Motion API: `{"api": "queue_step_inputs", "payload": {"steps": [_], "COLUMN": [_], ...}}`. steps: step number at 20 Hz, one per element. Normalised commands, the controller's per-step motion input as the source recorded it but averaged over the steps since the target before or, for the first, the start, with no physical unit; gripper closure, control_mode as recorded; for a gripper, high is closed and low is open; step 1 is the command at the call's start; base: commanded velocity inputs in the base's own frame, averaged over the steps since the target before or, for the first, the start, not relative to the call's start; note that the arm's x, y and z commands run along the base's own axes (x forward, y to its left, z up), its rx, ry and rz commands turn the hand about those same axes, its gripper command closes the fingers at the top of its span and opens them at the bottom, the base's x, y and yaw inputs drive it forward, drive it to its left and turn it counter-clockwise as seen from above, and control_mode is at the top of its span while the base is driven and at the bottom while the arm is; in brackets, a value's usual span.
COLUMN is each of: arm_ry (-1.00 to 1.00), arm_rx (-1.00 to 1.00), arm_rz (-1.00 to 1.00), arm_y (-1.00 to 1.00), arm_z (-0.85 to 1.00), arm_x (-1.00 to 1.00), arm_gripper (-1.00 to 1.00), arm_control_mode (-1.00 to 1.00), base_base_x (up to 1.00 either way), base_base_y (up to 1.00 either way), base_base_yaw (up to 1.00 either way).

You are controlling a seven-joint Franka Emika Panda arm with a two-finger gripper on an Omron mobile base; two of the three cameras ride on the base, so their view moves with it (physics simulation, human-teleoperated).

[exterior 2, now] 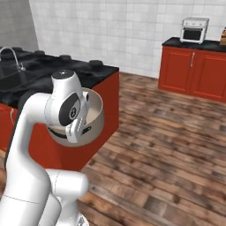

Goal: Move the pot and pan from the stove into the sink.

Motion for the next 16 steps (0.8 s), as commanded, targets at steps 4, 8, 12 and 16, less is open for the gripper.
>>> {"api": "queue_step_inputs", "payload": {"steps": [4, 8, 12, 16], "arm_ry": [0.0, 0.0, 0.0, 0.0], "arm_rx": [0.0, 0.0, 0.0, 0.0], "arm_rz": [0.0, 0.0, 0.0, 0.0], "arm_y": [0.0, 0.0, 0.0, 0.0], "arm_z": [0.0, 0.0, 0.0, 0.0], "arm_x": [0.0, 0.0, 0.0, 0.0], "arm_gripper": [1.0, 1.0, 1.0, 1.0], "arm_control_mode": [1.0, 1.0, 1.0, 1.0], "base_base_x": [0.0, 0.0, 0.0, 0.0], "base_base_y": [0.85, 0.87, 0.92, 0.93], "base_base_yaw": [-0.05, -0.05, -0.06, -0.07]}}
